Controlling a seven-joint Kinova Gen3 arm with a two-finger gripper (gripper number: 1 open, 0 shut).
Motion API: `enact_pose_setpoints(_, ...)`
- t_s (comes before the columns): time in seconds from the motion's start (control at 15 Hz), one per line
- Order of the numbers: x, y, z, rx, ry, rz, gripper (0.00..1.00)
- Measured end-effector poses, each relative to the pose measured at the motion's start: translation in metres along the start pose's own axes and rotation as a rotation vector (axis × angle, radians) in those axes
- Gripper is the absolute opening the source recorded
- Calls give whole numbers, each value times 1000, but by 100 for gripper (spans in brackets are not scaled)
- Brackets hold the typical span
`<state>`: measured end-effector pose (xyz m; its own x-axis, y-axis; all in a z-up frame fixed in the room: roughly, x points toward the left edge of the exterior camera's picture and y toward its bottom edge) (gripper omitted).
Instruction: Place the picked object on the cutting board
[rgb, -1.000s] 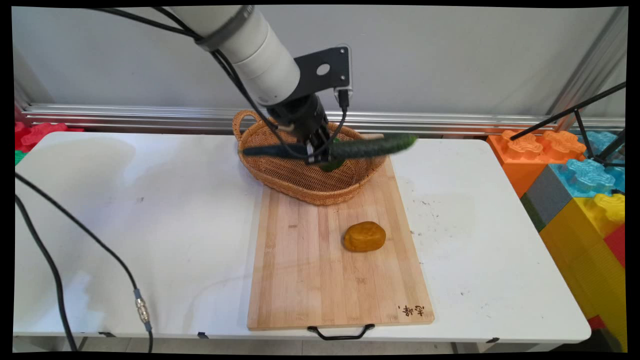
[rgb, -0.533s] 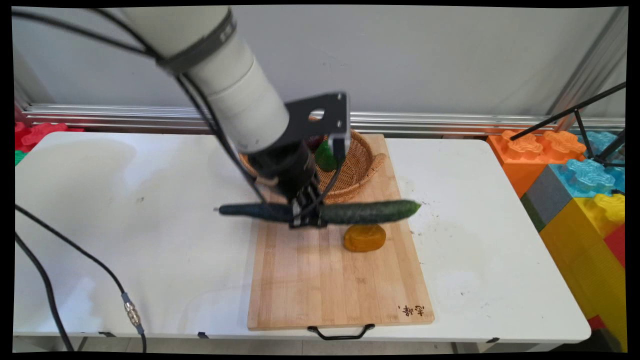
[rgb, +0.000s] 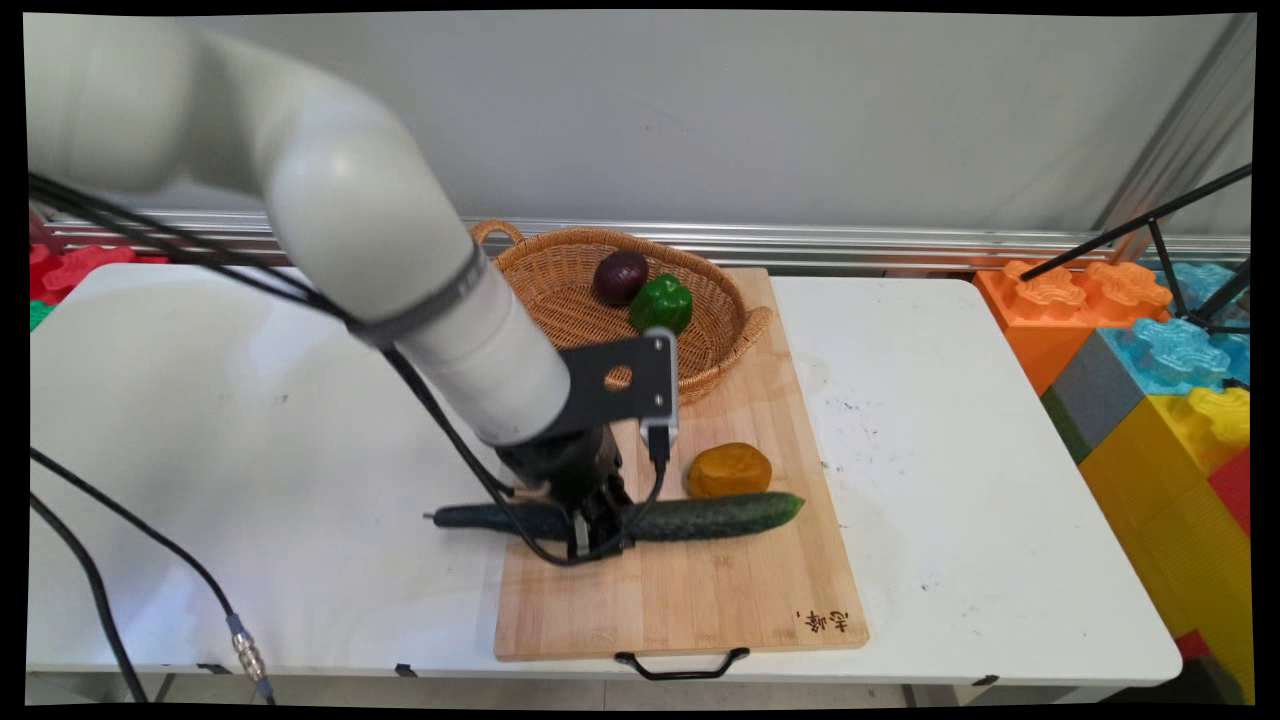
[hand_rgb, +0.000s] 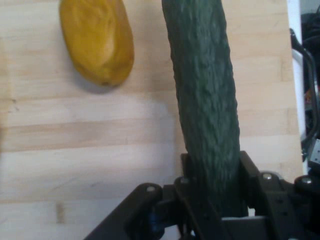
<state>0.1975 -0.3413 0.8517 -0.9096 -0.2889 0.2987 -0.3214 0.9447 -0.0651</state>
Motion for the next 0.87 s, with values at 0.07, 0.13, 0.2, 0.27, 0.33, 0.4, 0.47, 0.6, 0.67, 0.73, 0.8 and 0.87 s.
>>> enact_pose_setpoints(0.07,-2,2,10,0,2,-3,0)
enact_pose_setpoints(0.13,-4,3,19,-1,5,-6,0)
enact_pose_setpoints(0.2,-5,4,29,-1,11,-9,0)
enact_pose_setpoints(0.27,-5,5,37,0,18,-10,0)
enact_pose_setpoints(0.33,-5,5,44,3,25,-10,0)
enact_pose_setpoints(0.4,-5,5,49,5,31,-10,0)
enact_pose_setpoints(0.47,-4,5,55,7,38,-10,0)
enact_pose_setpoints(0.6,-2,5,62,6,50,-9,100)
enact_pose_setpoints(0.67,-1,4,64,3,57,-9,100)
enact_pose_setpoints(0.73,1,4,65,0,62,-10,100)
enact_pose_setpoints(0.8,2,3,66,-4,65,-12,100)
enact_pose_setpoints(0.87,3,3,64,-9,66,-15,100)
